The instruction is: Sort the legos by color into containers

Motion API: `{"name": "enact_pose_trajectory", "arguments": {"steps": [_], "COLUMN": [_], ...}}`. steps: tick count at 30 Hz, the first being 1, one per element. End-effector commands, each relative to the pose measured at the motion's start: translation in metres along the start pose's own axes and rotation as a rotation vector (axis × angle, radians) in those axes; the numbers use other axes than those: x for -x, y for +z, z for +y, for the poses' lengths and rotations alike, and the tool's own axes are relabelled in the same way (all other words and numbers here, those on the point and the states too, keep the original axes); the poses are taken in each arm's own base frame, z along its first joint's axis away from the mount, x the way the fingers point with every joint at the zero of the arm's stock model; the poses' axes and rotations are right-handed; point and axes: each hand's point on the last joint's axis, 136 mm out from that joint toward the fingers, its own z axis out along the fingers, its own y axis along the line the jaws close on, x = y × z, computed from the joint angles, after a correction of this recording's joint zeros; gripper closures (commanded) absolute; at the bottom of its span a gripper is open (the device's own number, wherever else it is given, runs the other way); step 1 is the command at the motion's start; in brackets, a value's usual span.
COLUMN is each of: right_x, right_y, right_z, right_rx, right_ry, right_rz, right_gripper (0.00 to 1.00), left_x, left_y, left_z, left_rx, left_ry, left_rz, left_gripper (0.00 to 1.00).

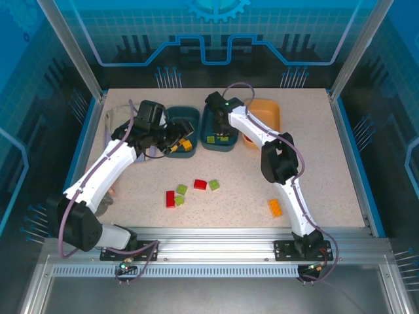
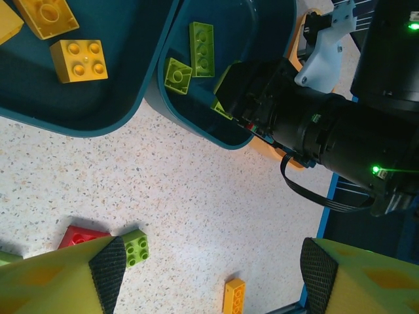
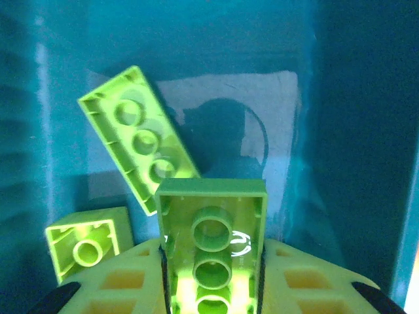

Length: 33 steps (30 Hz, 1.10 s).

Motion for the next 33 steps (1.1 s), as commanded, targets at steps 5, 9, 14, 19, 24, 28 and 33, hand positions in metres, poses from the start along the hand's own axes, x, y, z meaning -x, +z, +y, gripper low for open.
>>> {"name": "enact_pose_trajectory", "arguments": {"steps": [5,9,14,19,24,28,33], "right_x": [-0.013,-0.004,0.018,0.037,0.041,0.008,-0.067], "right_y": [0.017,0.012,-0.020,-0.081,-0.167,-0.202,-0.216], "right_z": [-0.019,-0.005,0.021,0.035,0.039,0.027,-0.009], "right_rx": [-0.058,-0.003,0.106,0.181,0.259,0.310,0.384], "right_ry": [0.201,0.194,0.157,0.108,-0.013,-0.133,-0.238], "right_rz": [0.093,0.068,-0.014,-0.133,-0.326,-0.412,-0.404], "right_gripper": [0.66,0.46,0.36,0.38,0.38,0.38,0.37], "left_x": [-0.009,-0.010,-0.014,-0.026,-0.050,-0.071,-0.101], "left_y": [-0.001,-0.002,-0.003,-0.011,-0.023,-0.028,-0.013], "left_z": [0.004,0.005,0.010,0.033,0.064,0.077,0.071], "left_rx": [-0.017,-0.014,0.009,0.100,0.185,0.216,0.208], "left_ry": [-0.003,0.007,0.015,0.026,0.030,0.053,0.107], "left_rz": [0.028,0.033,0.039,0.048,0.085,0.126,0.194], "left_gripper": [0.25,0.25,0.25,0.26,0.26,0.26,0.27]}}
